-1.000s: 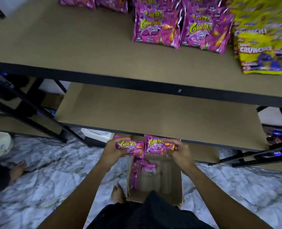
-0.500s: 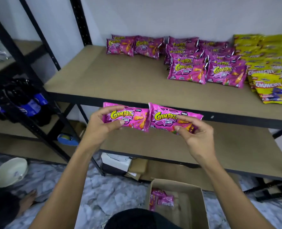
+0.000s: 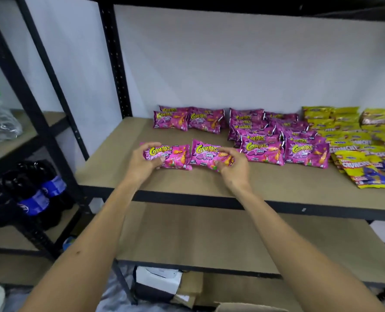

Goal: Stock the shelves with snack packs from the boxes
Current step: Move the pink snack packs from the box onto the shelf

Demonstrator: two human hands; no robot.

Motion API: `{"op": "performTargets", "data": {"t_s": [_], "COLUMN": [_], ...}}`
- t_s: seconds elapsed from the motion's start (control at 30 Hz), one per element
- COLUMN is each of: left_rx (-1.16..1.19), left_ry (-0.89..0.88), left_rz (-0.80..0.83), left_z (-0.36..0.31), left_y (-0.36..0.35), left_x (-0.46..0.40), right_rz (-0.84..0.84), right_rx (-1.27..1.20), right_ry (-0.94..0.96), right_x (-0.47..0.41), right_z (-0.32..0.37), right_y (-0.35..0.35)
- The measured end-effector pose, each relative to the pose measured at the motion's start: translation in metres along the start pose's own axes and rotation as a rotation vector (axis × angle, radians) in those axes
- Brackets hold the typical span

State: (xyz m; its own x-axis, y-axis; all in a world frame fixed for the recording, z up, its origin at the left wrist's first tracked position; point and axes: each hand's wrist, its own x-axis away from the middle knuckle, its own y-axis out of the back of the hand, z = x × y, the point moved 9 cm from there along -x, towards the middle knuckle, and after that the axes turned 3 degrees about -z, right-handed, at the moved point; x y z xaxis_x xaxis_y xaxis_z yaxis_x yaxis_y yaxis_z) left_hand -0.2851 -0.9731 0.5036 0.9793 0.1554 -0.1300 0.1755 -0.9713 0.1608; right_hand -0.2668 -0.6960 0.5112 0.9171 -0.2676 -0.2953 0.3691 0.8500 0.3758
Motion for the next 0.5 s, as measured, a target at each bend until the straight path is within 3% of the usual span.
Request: {"op": "performTargets", "data": {"t_s": [0.23,0.5], "left_rx": [-0.306,-0.356], "left_ry": [-0.122,-0.204], "left_rz": [-0.124,-0.223], "left_z": [-0.003,-0.011], "left_y": [0.022,0.023], "left_x": [-0.063,-0.113], "right_rz": [0.02,-0.073], "right_rx": [-0.047,0.146], "right_ry": [-0.065,0.031], "right_x": [-0.041,-0.09], "right_z": [0.011,0.022], "right_y": [-0.026,-0.053]}}
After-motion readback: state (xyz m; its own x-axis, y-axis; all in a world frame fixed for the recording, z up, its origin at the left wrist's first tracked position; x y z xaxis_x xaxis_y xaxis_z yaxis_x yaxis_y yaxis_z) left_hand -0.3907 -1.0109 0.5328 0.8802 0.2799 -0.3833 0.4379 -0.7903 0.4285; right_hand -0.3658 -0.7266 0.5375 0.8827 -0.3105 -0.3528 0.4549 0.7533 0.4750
